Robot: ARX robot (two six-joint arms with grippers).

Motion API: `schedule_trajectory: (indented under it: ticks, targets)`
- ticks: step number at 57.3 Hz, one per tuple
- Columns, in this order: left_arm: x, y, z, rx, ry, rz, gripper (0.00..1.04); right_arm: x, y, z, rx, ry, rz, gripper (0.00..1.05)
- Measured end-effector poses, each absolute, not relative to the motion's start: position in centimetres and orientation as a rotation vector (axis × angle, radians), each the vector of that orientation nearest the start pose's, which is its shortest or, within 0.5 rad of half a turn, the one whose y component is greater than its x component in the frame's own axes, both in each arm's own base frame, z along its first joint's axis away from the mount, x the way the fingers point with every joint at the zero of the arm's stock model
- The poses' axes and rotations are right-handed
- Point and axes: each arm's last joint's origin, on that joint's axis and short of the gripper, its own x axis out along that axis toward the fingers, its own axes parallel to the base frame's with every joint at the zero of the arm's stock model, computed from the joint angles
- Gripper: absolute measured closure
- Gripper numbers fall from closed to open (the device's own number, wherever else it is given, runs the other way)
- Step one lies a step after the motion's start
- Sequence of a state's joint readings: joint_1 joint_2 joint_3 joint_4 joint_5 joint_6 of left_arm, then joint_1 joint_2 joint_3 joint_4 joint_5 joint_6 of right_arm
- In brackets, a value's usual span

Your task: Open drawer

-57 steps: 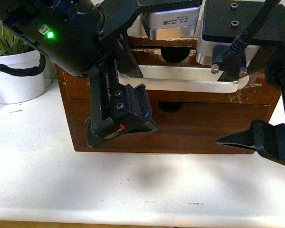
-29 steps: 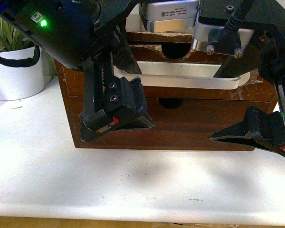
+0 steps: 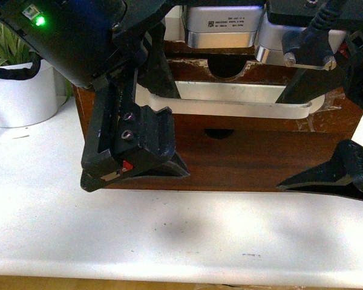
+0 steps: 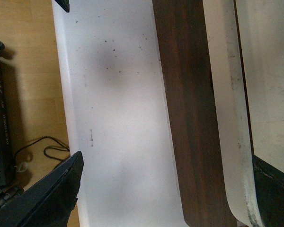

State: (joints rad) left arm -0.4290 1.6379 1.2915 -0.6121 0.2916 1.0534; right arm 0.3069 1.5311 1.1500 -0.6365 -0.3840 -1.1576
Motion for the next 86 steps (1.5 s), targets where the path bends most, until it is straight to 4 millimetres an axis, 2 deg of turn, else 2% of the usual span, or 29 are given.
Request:
schedule_trajectory:
  ticks: [35,62,74,86]
  targets:
    - [27.8,-14.8,26.8,1.070,0.579,-1.236,0.06,26.1,9.9,25.8,-1.012,0.579,1.261,0.09]
    - [27.4,-14.6,26.7,1.012,0.501,-1.173,0.07,25.1,9.0,25.7,-0.961,0.525,1.259,0.09]
    - [27.2,-13.9,28.1,0.983,0.413,-1.121,0.07,24.6,8.0,26.6,-0.905,0.463,1.228,0.09]
    - [27.0,-12.2,30.2,0.969,0.314,-1.011,0.07,24.1,6.7,27.9,-0.859,0.374,1.174,0.09]
